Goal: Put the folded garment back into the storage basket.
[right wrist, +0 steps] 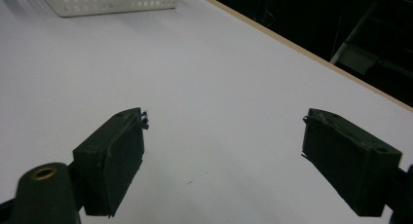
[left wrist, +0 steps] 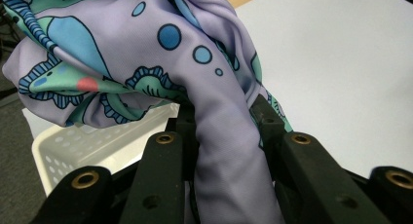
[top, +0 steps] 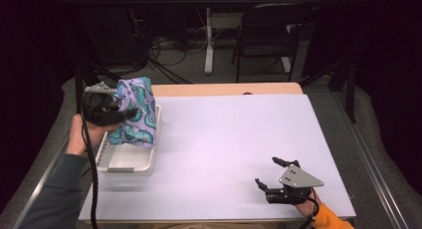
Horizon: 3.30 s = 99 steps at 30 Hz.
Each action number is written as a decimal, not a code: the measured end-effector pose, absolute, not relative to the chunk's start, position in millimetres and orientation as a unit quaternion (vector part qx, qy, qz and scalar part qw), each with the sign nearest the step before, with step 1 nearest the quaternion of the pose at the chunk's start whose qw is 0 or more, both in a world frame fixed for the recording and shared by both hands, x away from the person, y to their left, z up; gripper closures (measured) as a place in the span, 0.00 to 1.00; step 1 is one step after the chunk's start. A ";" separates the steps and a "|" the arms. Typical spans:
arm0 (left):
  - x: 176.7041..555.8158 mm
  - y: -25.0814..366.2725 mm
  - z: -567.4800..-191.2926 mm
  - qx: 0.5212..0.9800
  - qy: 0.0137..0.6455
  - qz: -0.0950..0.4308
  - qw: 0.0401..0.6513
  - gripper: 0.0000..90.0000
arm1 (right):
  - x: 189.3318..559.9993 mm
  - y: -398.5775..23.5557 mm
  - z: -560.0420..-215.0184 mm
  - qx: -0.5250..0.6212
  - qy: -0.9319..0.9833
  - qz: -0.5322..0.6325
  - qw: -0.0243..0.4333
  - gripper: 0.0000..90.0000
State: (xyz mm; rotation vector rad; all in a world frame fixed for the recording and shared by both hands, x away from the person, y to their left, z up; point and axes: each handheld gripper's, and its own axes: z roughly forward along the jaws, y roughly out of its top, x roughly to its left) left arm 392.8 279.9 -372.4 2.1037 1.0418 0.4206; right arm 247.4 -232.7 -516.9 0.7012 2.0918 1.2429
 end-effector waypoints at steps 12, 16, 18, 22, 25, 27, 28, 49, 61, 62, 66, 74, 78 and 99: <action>393.0 285.0 -376.6 0.826 0.407 0.172 0.350 0.80 | 247.3 -232.9 -516.9 0.265 0.788 0.468 0.300 0.16; 392.6 286.1 -379.8 0.830 0.406 0.175 0.340 0.80 | 247.2 -232.8 -516.9 0.265 0.788 0.468 0.299 0.16; 392.6 287.3 -382.4 0.832 0.406 0.174 0.335 0.80 | 247.3 -232.7 -516.9 0.265 0.788 0.468 0.299 0.16; 392.9 288.5 -387.2 0.836 0.410 0.172 0.323 0.80 | 247.4 -232.5 -517.1 0.266 0.788 0.468 0.299 0.16; 393.7 289.8 -389.6 0.837 0.410 0.168 0.320 0.80 | 247.4 -232.4 -517.1 0.266 0.788 0.468 0.299 0.16; 394.0 290.5 -390.4 0.838 0.413 0.167 0.315 0.80 | 247.5 -232.6 -517.0 0.265 0.788 0.467 0.299 0.16; 394.7 290.9 -391.4 0.838 0.412 0.166 0.316 0.80 | 247.4 -232.5 -517.0 0.266 0.788 0.468 0.299 0.16; 401.3 290.6 -413.4 0.851 0.415 0.154 0.284 0.80 | 247.3 -232.4 -517.0 0.265 0.789 0.467 0.299 0.16; 403.9 291.6 -422.8 0.857 0.413 0.138 0.275 0.80 | 247.1 -232.5 -516.9 0.264 0.789 0.466 0.299 0.16; 404.2 291.3 -423.3 0.859 0.413 0.136 0.272 0.80 | 247.0 -232.5 -516.8 0.265 0.789 0.467 0.299 0.16; 405.2 290.5 -426.3 0.862 0.411 0.130 0.268 0.80 | 247.1 -232.5 -516.9 0.264 0.789 0.467 0.299 0.16; 407.5 288.5 -430.3 0.864 0.412 0.125 0.262 0.79 | 246.9 -232.6 -516.8 0.265 0.789 0.467 0.299 0.16; 409.4 288.0 -433.7 0.866 0.412 0.122 0.257 0.79 | 246.9 -232.8 -516.7 0.264 0.789 0.467 0.300 0.16; 418.0 283.7 -456.1 0.872 0.417 0.102 0.235 0.79 | 247.2 -232.8 -516.8 0.266 0.788 0.465 0.301 0.16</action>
